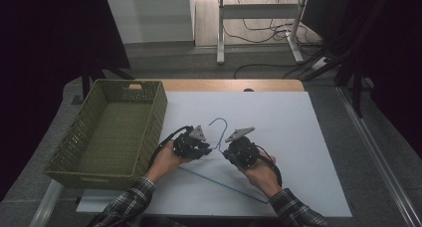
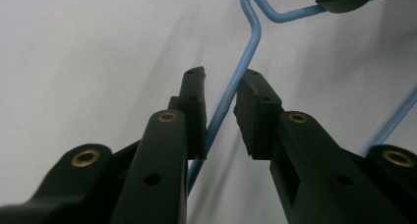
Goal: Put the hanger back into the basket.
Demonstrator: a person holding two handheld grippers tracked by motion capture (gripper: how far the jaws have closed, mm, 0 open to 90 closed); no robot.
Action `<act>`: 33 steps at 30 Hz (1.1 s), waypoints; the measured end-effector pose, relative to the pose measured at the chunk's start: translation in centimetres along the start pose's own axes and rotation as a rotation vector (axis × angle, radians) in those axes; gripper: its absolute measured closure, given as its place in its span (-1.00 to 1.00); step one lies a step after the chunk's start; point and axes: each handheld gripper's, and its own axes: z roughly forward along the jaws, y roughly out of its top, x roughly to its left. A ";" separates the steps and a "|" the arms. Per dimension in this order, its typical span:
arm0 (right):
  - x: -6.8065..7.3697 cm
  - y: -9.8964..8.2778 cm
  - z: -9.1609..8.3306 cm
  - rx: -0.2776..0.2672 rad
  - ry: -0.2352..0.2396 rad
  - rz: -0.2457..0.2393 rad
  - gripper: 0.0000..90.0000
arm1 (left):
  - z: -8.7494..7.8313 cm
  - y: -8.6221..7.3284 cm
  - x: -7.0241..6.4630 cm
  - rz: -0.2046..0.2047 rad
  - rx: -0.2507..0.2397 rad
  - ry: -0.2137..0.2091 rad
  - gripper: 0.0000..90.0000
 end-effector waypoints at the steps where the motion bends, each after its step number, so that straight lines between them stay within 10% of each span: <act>1: -0.1 0.0 0.0 0.002 0.010 0.000 0.84 | 0.0 0.0 -0.1 0.011 0.003 -0.002 0.68; 3: -0.4 0.3 -0.3 -0.021 0.010 0.026 0.59 | 0.0 0.1 -0.4 0.057 0.008 -0.001 0.87; 18: -2.4 2.7 -1.2 -0.160 0.046 0.143 0.18 | -1.3 1.0 -1.3 0.013 -0.052 -0.065 0.93; 26: -2.5 3.3 -0.4 -0.194 0.132 0.226 0.87 | -1.6 1.4 -2.0 -0.011 -0.055 -0.078 0.89; 33: -2.5 3.5 -1.8 -0.214 0.127 0.187 0.89 | -3.8 0.8 -0.7 -0.196 -0.077 -0.180 0.13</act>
